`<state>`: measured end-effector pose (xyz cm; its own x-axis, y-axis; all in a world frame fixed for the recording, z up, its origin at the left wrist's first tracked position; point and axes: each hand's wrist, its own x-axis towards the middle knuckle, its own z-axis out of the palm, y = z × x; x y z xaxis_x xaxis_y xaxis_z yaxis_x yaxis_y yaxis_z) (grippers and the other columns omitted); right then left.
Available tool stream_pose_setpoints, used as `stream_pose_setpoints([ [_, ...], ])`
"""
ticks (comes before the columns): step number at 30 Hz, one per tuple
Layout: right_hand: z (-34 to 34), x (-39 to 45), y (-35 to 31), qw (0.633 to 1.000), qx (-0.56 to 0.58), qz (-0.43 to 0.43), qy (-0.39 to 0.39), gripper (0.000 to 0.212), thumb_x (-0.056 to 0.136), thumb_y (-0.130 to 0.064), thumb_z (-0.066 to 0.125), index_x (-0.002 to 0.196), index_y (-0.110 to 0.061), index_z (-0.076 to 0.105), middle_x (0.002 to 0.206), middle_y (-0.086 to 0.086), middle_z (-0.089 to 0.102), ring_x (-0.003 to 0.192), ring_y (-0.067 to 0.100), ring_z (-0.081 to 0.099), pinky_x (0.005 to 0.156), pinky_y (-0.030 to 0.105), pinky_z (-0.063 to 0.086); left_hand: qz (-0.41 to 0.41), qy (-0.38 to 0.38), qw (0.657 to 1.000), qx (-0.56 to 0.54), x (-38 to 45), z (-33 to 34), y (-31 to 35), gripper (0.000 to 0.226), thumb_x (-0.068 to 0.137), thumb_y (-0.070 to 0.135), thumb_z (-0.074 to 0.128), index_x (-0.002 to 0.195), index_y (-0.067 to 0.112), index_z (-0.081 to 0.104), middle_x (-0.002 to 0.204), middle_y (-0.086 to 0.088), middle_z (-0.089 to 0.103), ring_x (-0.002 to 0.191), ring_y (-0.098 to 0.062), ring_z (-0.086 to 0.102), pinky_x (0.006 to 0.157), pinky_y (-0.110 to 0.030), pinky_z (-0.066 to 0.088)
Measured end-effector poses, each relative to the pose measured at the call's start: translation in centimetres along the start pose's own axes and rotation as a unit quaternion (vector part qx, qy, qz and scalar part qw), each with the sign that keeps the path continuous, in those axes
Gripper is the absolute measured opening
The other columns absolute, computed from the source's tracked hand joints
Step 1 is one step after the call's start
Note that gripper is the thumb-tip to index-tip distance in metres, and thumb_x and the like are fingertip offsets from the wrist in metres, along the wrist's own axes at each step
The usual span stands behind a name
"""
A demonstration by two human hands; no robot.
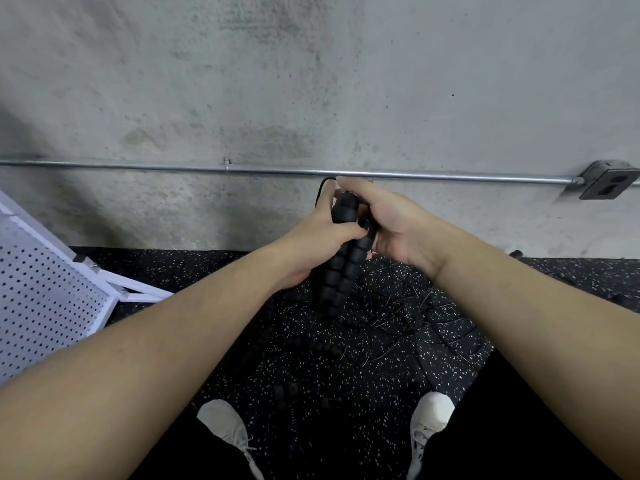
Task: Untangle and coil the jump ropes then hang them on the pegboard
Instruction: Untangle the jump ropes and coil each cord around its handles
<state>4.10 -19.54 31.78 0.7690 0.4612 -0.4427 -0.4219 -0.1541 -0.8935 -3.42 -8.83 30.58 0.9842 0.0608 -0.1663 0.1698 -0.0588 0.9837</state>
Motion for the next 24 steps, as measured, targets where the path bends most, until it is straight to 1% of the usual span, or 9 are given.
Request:
stream_pose_setpoints([
  [2, -0.1, -0.1, -0.2, 1.0, 0.013, 0.005, 0.006, 0.022, 0.089, -0.043, 0.069, 0.078, -0.025, 0.065, 0.072, -0.004, 0.061, 0.066, 0.016, 0.057, 0.074, 0.033, 0.046, 0.006, -0.003, 1.0, -0.019, -0.3, 0.1, 0.4, 0.061, 0.091, -0.005, 0.058, 0.135, 0.033, 0.04, 0.121, -0.025, 0.065, 0.088, -0.026, 0.071, 0.083, -0.044, 0.061],
  [4, -0.2, 0.0, -0.5, 1.0, 0.027, 0.007, 0.007, 0.017, 0.088, -0.038, 0.069, 0.079, -0.025, 0.063, 0.065, -0.007, 0.058, 0.06, 0.013, 0.055, 0.07, 0.031, 0.047, 0.004, 0.0, 1.0, -0.018, -0.4, 0.4, 0.5, 0.065, 0.092, -0.003, 0.058, 0.131, 0.045, 0.038, 0.12, -0.021, 0.067, 0.087, -0.021, 0.07, 0.083, -0.04, 0.061],
  [7, -0.4, 0.1, -0.7, 0.999, 0.023, 0.018, 0.025, 0.019, 0.087, -0.033, 0.065, 0.07, -0.026, 0.062, 0.061, -0.01, 0.053, 0.056, 0.012, 0.051, 0.065, 0.029, 0.043, -0.018, 0.015, 0.999, -0.043, -0.2, 1.0, -0.2, 0.09, 0.091, -0.001, 0.06, 0.154, 0.047, 0.018, 0.106, -0.01, 0.074, 0.084, -0.022, 0.074, 0.077, -0.038, 0.062],
  [10, -0.4, 0.1, -0.9, 0.997, 0.069, 0.012, 0.027, 0.028, 0.089, -0.028, 0.062, 0.061, -0.024, 0.062, 0.063, -0.01, 0.055, 0.057, 0.013, 0.052, 0.068, 0.029, 0.043, -0.03, 0.03, 0.994, -0.105, -0.1, 1.4, -0.4, 0.096, 0.091, -0.001, 0.065, 0.158, 0.045, 0.015, 0.109, -0.009, 0.075, 0.092, -0.036, 0.076, 0.085, -0.051, 0.062],
  [13, -0.7, 0.0, -1.2, 0.989, 0.144, -0.025, 0.024, 0.027, 0.095, -0.017, 0.053, 0.068, -0.015, 0.055, 0.058, -0.003, 0.051, 0.049, 0.014, 0.05, 0.053, 0.02, 0.048, -0.099, -0.013, 0.982, -0.158, -0.4, 1.0, -0.1, 0.074, 0.095, 0.014, 0.068, 0.153, 0.041, 0.031, 0.118, -0.01, 0.073, 0.1, -0.041, 0.074, 0.093, -0.061, 0.056],
  [15, -1.1, 0.1, -1.4, 0.982, 0.18, -0.04, 0.032, 0.03, 0.093, -0.012, 0.05, 0.063, -0.013, 0.053, 0.057, 0.0, 0.044, 0.049, 0.017, 0.045, 0.055, 0.023, 0.047, -0.15, -0.076, 0.976, -0.136, -0.8, 0.7, -0.1, 0.049, 0.097, 0.027, 0.065, 0.144, 0.025, 0.05, 0.124, -0.007, 0.071, 0.107, -0.038, 0.072, 0.1, -0.064, 0.051],
  [17, -1.8, 0.3, -1.6, 0.977, 0.205, -0.037, 0.048, 0.036, 0.091, -0.011, 0.05, 0.055, -0.015, 0.052, 0.056, -0.001, 0.04, 0.049, 0.016, 0.04, 0.059, 0.025, 0.045, -0.174, -0.126, 0.97, -0.111, -1.1, 0.4, -0.2, 0.042, 0.098, 0.031, 0.06, 0.138, 0.018, 0.056, 0.129, -0.006, 0.071, 0.113, -0.034, 0.07, 0.103, -0.064, 0.049],
  [20, -2.8, 0.5, -1.6, 0.974, 0.214, -0.024, 0.075, 0.032, 0.089, -0.01, 0.049, 0.057, -0.016, 0.049, 0.055, -0.003, 0.04, 0.049, 0.014, 0.038, 0.059, 0.022, 0.046, -0.193, -0.145, 0.965, -0.1, -1.0, 0.2, -0.2, 0.04, 0.099, 0.031, 0.059, 0.135, 0.015, 0.055, 0.126, -0.011, 0.071, 0.107, -0.031, 0.072, 0.094, -0.061, 0.055],
  [24, -3.5, 0.7, -1.5, 0.978, 0.196, -0.008, 0.072, 0.028, 0.091, -0.012, 0.048, 0.063, -0.017, 0.045, 0.057, -0.002, 0.039, 0.043, 0.013, 0.04, 0.052, 0.018, 0.046, -0.212, -0.134, 0.965, -0.077, -0.6, -0.2, -0.1, 0.028, 0.098, 0.029, 0.06, 0.12, 0.011, 0.06, 0.103, -0.008, 0.073, 0.078, -0.019, 0.067, 0.068, -0.037, 0.057],
])
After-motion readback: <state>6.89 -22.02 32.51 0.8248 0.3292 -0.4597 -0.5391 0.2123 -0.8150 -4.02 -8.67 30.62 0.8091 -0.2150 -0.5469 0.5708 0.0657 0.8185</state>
